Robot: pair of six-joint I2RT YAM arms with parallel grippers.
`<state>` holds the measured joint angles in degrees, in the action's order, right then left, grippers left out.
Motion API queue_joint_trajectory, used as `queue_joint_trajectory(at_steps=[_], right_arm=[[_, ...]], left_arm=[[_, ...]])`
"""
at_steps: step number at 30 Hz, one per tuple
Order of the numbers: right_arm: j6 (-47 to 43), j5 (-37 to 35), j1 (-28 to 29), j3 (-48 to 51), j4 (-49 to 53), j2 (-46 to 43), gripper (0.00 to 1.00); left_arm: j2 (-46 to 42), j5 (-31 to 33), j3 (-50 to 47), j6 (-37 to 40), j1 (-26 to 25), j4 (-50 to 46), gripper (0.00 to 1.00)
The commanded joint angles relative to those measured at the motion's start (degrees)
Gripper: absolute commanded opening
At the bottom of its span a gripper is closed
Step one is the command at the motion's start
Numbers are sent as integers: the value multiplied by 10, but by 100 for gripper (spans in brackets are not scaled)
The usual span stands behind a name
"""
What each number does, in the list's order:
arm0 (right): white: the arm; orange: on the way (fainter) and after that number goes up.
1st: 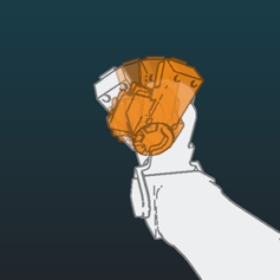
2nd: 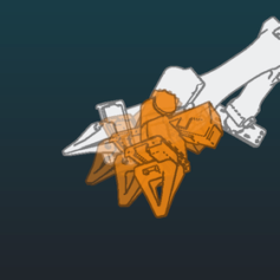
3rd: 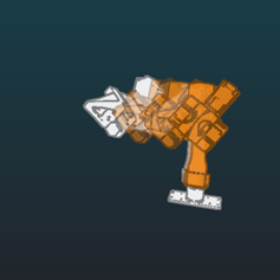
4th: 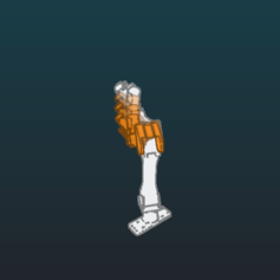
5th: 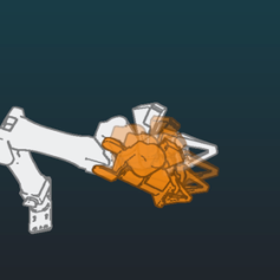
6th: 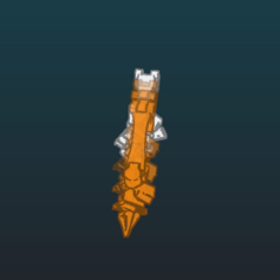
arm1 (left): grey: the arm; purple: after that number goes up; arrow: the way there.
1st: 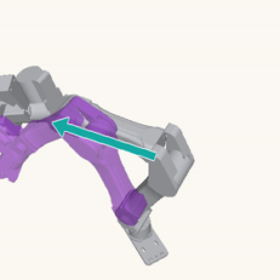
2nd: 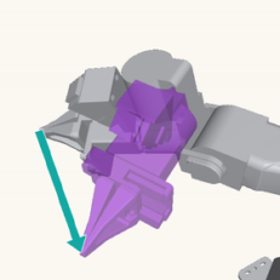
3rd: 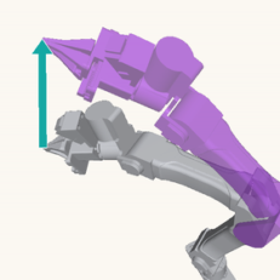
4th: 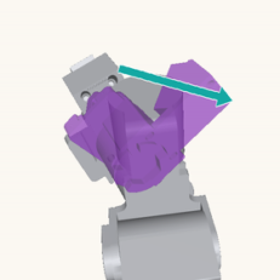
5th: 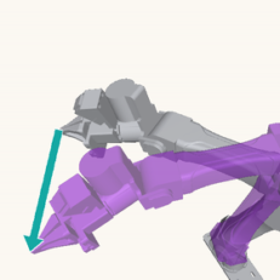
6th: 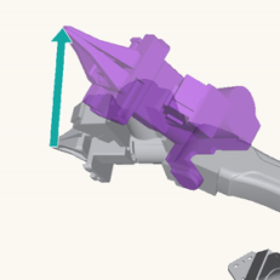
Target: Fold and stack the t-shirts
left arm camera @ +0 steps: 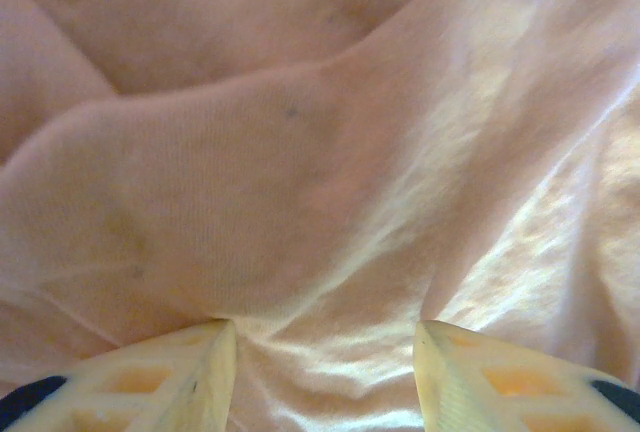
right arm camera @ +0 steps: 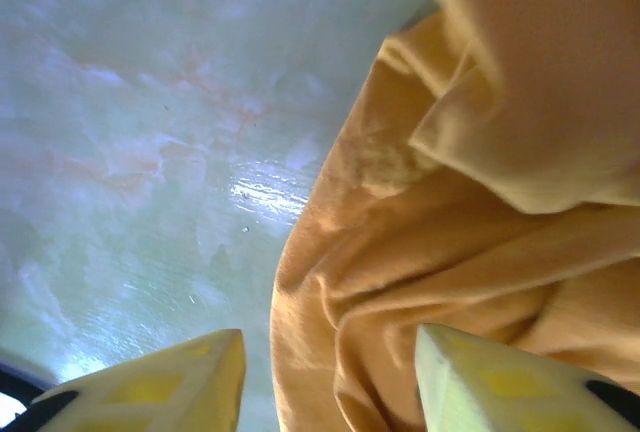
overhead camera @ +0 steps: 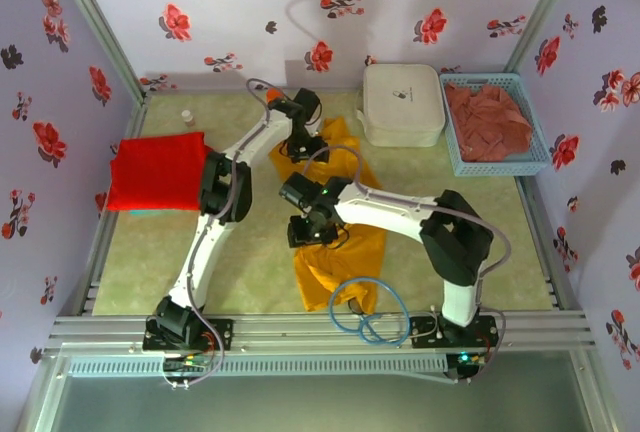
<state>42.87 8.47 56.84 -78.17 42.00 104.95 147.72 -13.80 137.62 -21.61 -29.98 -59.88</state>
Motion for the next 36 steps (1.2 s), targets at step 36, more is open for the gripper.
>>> queue_joint_trajectory(at_steps=[36], right_arm=[[-162,-51,-234,-435,25,369,59]], left_arm=[[-655,106,-735,-77,43,122,53]])
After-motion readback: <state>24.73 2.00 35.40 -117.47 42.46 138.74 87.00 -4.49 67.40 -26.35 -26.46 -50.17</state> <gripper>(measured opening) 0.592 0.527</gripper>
